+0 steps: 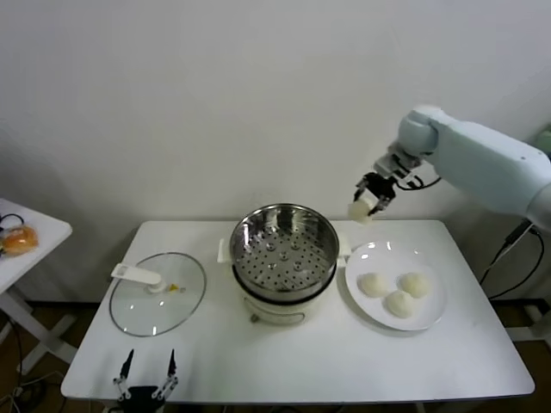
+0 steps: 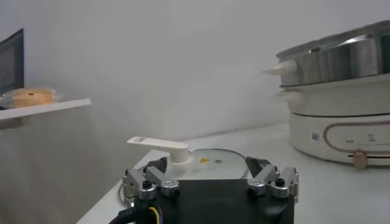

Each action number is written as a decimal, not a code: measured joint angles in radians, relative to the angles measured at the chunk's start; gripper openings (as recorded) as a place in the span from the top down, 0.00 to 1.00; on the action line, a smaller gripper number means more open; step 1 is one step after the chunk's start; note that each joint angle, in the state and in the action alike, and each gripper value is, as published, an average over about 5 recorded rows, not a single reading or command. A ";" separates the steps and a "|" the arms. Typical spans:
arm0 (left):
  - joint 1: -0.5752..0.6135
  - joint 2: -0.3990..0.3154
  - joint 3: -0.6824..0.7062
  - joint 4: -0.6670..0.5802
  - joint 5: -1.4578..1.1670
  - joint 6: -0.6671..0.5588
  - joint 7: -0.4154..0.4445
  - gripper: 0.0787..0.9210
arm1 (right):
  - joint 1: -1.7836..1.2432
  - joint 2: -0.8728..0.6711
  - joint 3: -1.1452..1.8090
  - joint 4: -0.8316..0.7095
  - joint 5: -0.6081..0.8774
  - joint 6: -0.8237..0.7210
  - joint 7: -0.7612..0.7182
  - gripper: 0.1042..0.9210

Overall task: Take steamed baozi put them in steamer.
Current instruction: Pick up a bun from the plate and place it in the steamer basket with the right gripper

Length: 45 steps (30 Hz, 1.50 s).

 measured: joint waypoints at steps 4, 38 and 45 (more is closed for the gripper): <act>-0.001 -0.001 -0.001 0.001 0.001 -0.001 -0.002 0.12 | 0.025 0.059 -0.023 0.018 -0.023 0.083 0.042 0.43; -0.011 -0.006 -0.012 0.037 0.021 -0.031 -0.018 0.12 | -0.192 0.419 0.039 -0.343 -0.358 0.369 0.213 0.36; -0.010 -0.005 -0.014 0.037 0.021 -0.037 -0.020 0.12 | -0.204 0.435 0.047 -0.392 -0.363 0.369 0.221 0.24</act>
